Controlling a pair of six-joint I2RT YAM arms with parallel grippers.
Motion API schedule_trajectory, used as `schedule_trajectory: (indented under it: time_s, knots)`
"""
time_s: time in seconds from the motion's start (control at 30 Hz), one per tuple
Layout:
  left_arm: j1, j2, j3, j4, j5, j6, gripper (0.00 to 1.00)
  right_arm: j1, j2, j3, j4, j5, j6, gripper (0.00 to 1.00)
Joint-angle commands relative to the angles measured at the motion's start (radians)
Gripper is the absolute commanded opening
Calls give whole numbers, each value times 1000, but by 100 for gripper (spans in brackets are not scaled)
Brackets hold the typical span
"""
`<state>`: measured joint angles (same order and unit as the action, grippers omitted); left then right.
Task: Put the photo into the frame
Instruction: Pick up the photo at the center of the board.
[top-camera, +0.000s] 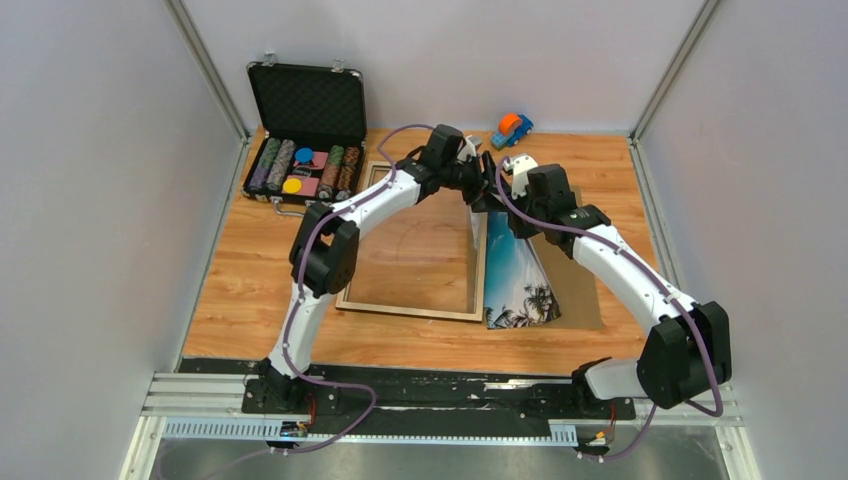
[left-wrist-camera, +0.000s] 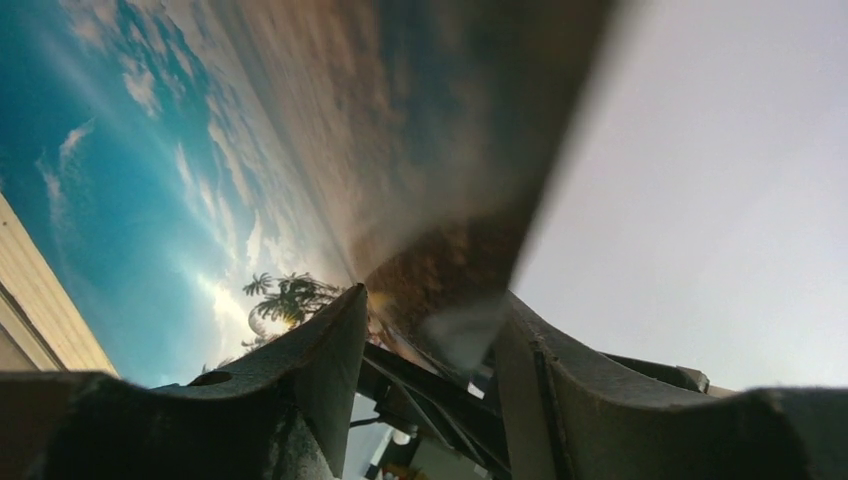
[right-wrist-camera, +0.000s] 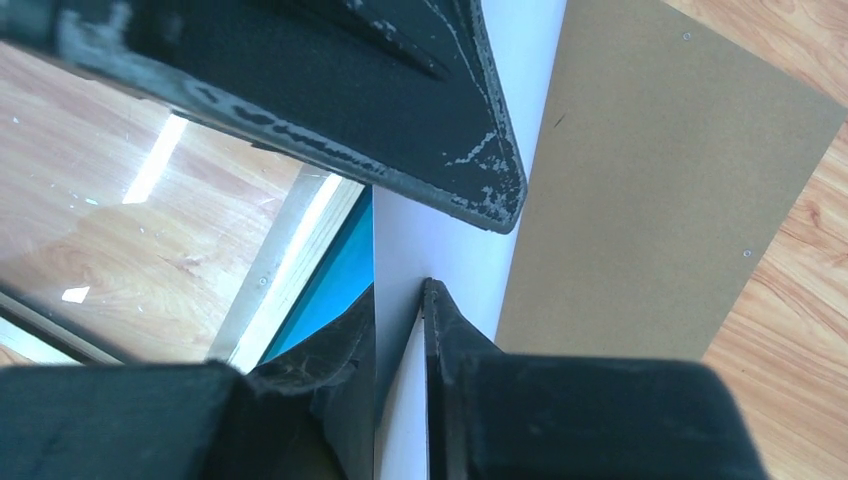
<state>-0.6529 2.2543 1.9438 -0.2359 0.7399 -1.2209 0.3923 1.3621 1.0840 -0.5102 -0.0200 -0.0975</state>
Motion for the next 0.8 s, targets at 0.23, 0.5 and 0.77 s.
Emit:
schedule_trajectory:
  time_s: [0.23,0.5,0.77]
  knots:
    - [-1,47,-4,58,16,-20,52,9,-1,22,32,-41,27,25]
    - [-1,52,-30,82,22,-32,37,8,-4,14,31,-52,28,33]
    - [1,46,-77,130,39,-50,5,7,-35,11,26,-44,26,49]
